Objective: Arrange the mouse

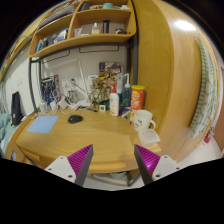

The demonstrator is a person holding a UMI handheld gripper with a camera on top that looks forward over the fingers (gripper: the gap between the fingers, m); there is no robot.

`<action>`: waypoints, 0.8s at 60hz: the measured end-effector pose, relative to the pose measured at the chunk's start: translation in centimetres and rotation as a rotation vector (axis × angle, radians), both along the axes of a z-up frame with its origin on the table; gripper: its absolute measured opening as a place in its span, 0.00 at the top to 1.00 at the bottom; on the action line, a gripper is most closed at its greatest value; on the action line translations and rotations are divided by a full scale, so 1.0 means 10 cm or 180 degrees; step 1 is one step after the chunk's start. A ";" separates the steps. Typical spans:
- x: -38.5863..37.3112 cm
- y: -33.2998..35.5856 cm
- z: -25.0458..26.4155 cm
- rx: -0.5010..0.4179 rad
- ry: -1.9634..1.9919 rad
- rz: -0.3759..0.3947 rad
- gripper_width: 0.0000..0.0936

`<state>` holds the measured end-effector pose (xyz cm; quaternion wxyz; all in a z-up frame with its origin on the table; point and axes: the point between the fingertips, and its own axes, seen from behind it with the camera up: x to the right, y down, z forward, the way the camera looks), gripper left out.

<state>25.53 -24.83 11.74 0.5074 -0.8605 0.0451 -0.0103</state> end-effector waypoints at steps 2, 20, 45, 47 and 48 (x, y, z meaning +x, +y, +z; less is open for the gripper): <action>-0.05 0.00 -0.03 -0.0032 0.0018 0.0025 0.11; -1.15 0.77 -0.48 -0.0244 0.0122 0.0341 0.12; -2.28 2.22 -1.01 -0.0554 0.0187 0.0214 0.10; -2.30 2.34 -1.04 -0.0563 0.0179 0.0198 0.10; -2.31 2.39 -1.05 -0.0573 0.0173 0.0187 0.10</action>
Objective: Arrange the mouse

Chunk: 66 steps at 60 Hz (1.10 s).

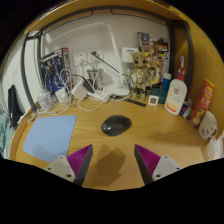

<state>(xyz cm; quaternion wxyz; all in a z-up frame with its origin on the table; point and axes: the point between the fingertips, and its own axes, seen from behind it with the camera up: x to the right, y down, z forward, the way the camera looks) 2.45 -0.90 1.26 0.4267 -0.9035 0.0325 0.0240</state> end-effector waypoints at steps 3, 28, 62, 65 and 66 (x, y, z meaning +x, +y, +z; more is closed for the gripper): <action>-0.03 0.16 -0.04 -0.0024 -0.0007 -0.0021 0.10; -0.24 1.09 -0.24 -0.0213 -0.0138 0.0213 0.12; -0.42 1.54 -0.26 -0.0104 -0.0109 0.0610 0.49; -0.42 1.54 -0.26 -0.0088 -0.0126 0.0608 0.51; -0.42 1.54 -0.26 -0.0081 -0.0127 0.0600 0.52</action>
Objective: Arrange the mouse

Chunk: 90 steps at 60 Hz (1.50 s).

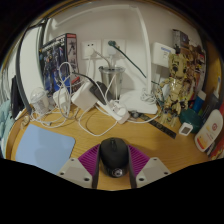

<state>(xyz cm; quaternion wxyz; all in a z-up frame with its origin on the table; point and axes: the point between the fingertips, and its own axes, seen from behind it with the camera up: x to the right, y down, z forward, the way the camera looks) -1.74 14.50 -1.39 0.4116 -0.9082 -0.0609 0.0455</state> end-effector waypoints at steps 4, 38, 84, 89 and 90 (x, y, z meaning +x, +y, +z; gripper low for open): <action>0.00 0.00 0.00 0.0008 -0.0013 -0.0014 0.59; -0.16 0.05 2.21 0.0849 -0.0071 -0.0744 0.71; -2.28 -0.49 0.31 -0.0138 -0.0080 -0.0323 0.72; -2.30 -0.67 0.09 -0.0294 -0.0130 -0.0300 0.70; -2.29 -0.67 0.10 -0.0260 -0.0134 -0.0310 0.70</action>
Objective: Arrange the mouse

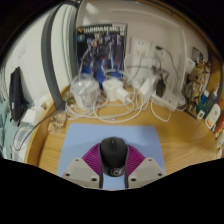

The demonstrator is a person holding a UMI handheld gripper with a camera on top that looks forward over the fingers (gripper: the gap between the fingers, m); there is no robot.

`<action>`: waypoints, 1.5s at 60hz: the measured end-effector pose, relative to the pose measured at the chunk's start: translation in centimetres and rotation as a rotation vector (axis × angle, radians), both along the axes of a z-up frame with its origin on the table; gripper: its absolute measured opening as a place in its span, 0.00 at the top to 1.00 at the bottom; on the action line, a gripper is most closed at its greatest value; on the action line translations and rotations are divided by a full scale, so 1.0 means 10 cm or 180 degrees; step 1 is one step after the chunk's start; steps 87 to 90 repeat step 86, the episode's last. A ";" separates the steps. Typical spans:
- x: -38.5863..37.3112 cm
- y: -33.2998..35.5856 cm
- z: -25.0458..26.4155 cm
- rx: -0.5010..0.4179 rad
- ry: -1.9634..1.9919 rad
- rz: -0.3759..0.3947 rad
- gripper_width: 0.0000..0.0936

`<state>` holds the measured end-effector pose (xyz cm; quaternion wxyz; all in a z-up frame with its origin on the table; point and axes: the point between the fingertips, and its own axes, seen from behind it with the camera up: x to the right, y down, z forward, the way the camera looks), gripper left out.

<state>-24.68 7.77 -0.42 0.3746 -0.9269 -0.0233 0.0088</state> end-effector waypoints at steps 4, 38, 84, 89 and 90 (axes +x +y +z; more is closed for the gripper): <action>0.02 -0.01 0.01 0.0096 -0.0046 -0.0012 0.65; 0.11 -0.12 1.58 0.0420 0.0146 -0.0133 0.13; 0.49 -0.91 3.16 0.0816 0.0173 -0.0328 0.13; 0.51 -0.93 3.15 0.0802 0.0185 -0.0335 0.13; 0.51 -0.93 3.15 0.0802 0.0185 -0.0335 0.13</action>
